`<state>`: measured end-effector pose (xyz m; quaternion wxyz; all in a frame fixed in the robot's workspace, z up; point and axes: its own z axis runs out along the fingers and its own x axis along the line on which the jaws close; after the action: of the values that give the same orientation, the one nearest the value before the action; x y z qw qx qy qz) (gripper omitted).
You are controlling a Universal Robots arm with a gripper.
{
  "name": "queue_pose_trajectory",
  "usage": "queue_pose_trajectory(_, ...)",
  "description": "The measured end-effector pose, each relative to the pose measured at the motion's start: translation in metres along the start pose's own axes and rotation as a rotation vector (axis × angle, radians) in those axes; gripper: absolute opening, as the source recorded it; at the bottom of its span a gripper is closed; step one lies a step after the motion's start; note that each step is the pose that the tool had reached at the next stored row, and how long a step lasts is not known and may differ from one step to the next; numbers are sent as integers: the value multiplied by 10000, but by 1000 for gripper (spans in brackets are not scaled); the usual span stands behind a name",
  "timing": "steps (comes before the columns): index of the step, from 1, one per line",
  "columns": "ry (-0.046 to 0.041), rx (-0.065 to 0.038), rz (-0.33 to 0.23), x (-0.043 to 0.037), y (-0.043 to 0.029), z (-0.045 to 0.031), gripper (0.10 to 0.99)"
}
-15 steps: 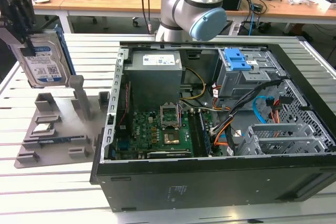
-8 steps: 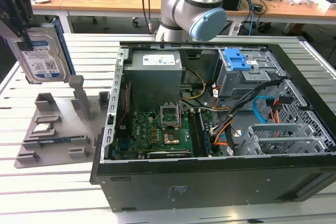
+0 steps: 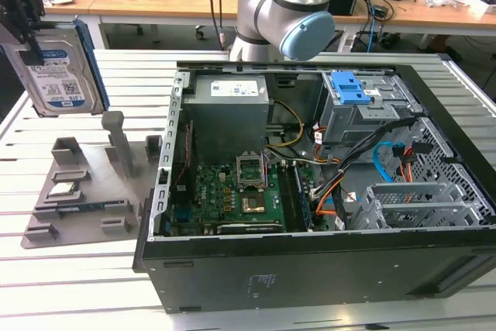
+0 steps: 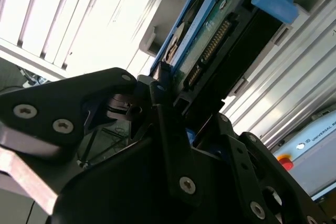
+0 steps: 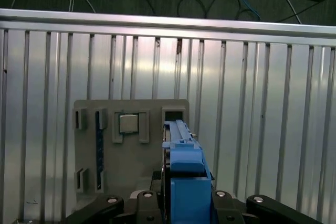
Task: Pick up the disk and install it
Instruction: 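Pick up the disk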
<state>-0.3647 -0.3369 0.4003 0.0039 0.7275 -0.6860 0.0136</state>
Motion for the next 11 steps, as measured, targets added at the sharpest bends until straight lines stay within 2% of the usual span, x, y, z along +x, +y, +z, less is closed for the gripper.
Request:
queue_pose_trajectory(3,0,0,0,2,-1,-97,365)
queue_pose_trajectory(11,0,0,0,7,-3,-257,365)
